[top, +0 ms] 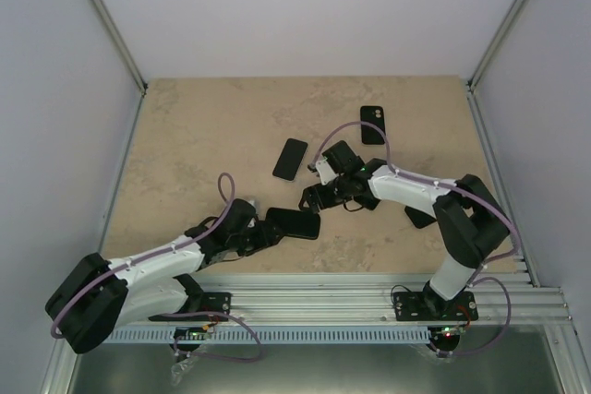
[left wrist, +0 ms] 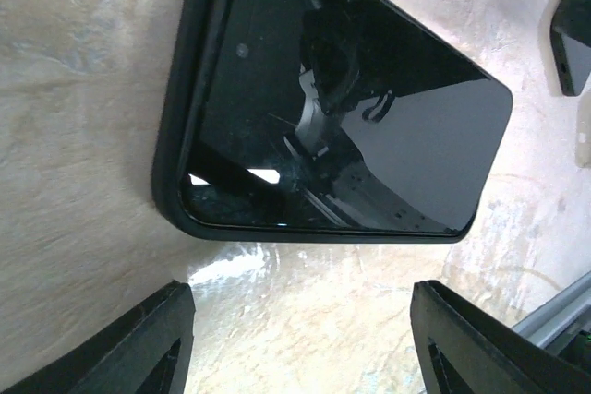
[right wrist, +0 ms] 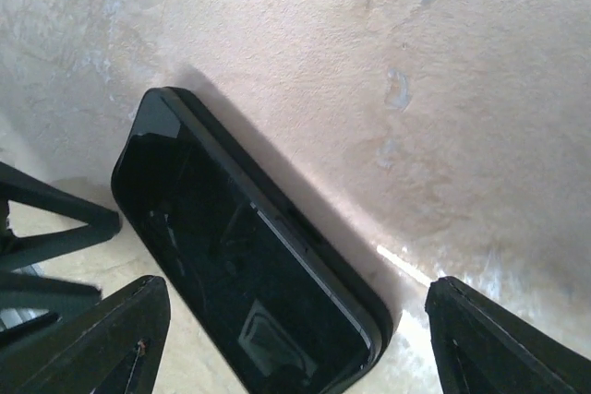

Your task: Put the phone into the phone case

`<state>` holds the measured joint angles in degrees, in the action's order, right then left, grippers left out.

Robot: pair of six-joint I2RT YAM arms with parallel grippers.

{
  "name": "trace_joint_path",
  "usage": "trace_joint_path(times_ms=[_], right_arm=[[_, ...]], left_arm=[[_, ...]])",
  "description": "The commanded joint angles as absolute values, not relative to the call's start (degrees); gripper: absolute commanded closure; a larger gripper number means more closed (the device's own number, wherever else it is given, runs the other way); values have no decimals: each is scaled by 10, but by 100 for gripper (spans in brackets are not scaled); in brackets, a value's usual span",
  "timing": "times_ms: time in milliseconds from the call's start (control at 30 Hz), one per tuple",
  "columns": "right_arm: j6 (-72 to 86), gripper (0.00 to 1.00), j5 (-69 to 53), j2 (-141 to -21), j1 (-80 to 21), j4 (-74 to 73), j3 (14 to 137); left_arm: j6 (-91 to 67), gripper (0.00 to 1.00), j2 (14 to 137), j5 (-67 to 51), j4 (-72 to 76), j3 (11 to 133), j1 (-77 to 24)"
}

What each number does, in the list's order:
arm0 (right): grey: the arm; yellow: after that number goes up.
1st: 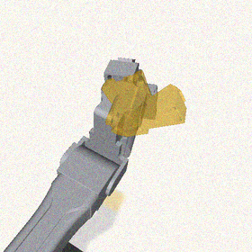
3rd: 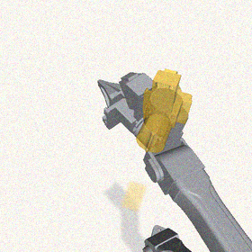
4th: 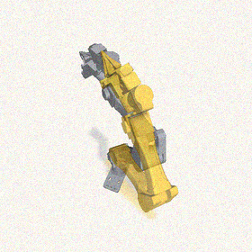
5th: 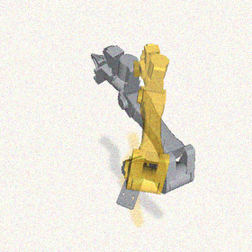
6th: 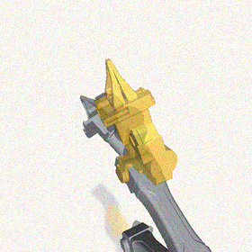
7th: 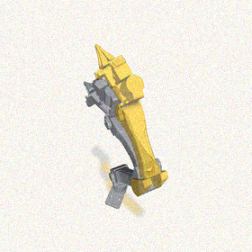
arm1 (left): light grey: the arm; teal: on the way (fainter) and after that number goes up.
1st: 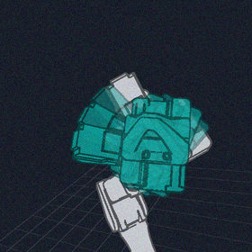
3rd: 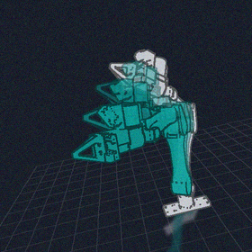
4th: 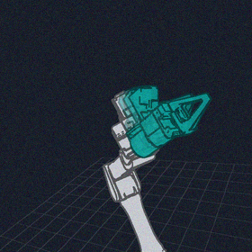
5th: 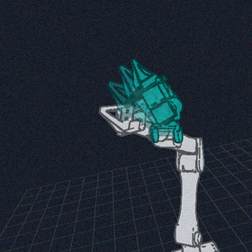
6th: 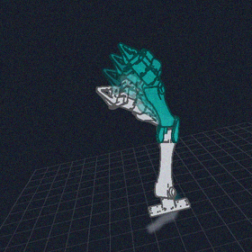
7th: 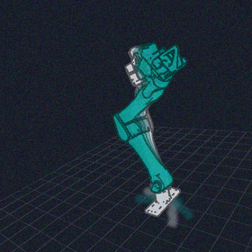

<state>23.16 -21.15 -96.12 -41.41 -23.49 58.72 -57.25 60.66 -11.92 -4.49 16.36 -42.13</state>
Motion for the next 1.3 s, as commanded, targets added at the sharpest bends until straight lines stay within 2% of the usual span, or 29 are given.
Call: trace_joint_path(times_ms=[0,300,433,933,1267], right_arm=[[190,21,-262,-1003,-406,-213,609],[186,18,-294,-1035,-406,-199,597],[192,18,-308,-1028,-407,-186,571],[285,18,-318,-929,-456,-116,444],[386,18,-298,-911,-522,-41,417]], left_arm=[[-592,32,615,-127,-21,154,-430],[-594,16,679,-144,37,154,-430],[-584,13,703,-128,33,163,-429],[-521,11,765,-98,-7,222,-390],[-483,12,861,-113,-2,295,-388]])
